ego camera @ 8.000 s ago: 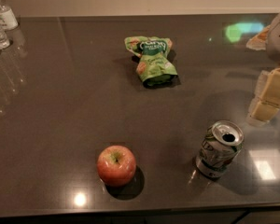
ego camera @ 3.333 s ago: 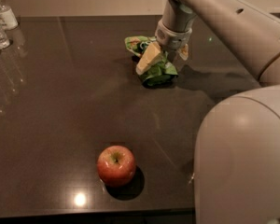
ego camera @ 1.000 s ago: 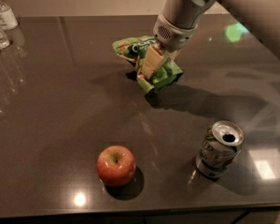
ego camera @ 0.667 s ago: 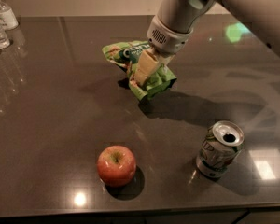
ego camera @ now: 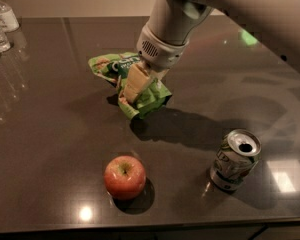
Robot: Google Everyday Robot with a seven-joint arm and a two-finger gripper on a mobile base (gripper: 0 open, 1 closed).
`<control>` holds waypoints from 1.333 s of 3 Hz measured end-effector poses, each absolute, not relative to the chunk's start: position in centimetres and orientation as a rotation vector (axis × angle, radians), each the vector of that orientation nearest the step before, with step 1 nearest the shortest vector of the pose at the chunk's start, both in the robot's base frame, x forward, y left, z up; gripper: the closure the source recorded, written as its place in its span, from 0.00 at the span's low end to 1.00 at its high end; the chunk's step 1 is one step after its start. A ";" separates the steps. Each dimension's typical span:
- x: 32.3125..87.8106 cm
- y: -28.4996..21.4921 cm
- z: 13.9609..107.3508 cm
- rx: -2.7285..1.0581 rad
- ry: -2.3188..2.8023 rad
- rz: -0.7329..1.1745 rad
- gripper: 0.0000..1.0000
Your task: Move green rice chip bag near apple
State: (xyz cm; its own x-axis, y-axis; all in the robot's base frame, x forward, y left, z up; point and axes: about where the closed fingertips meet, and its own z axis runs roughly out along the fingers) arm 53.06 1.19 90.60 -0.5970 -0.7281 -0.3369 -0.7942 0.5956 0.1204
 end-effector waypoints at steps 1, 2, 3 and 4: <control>51.6 2.8 90.1 -1.255 2.570 0.380 1.00; 49.8 4.1 89.6 -1.287 2.564 0.406 1.00; 48.4 4.9 89.4 -1.317 2.549 0.437 1.00; 47.6 5.4 89.4 -1.332 2.531 0.459 1.00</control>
Offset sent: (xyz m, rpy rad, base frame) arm -0.0537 0.0436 -0.0151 0.0233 0.0311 0.0547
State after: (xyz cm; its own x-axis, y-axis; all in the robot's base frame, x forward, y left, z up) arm 47.64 5.36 89.40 -0.5536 -0.7533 -0.3552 -0.8300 0.5338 0.1616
